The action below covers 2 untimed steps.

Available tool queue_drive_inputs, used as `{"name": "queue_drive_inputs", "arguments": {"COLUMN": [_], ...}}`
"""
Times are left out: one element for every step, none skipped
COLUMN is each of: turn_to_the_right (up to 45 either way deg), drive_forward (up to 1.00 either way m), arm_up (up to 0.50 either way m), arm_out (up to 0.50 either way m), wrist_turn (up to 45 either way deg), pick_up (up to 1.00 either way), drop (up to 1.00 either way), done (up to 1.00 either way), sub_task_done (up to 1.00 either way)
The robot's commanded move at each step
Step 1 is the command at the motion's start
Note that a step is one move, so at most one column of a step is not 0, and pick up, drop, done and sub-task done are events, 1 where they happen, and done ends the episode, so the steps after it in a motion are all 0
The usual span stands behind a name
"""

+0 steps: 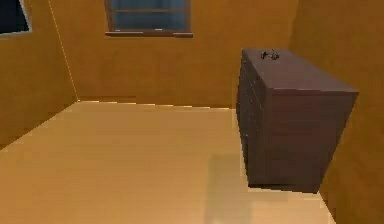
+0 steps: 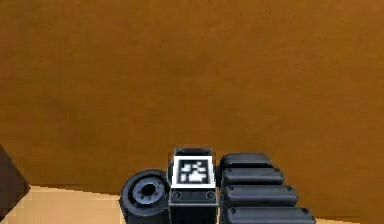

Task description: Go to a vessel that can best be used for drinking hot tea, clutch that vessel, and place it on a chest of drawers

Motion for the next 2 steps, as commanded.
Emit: {"name": "queue_drive_inputs", "arguments": {"turn_to_the_right": [0.0, -9.0], "drive_forward": [1.0, 0.0], "arm_up": [0.0, 0.0], "arm_out": [0.0, 0.0], "wrist_turn": [0.0, 0.0], "pick_up": [0.0, 0.0], "drop": [0.0, 0.0], "done": [0.0, 0.0], "sub_task_done": [0.0, 0.0]}}
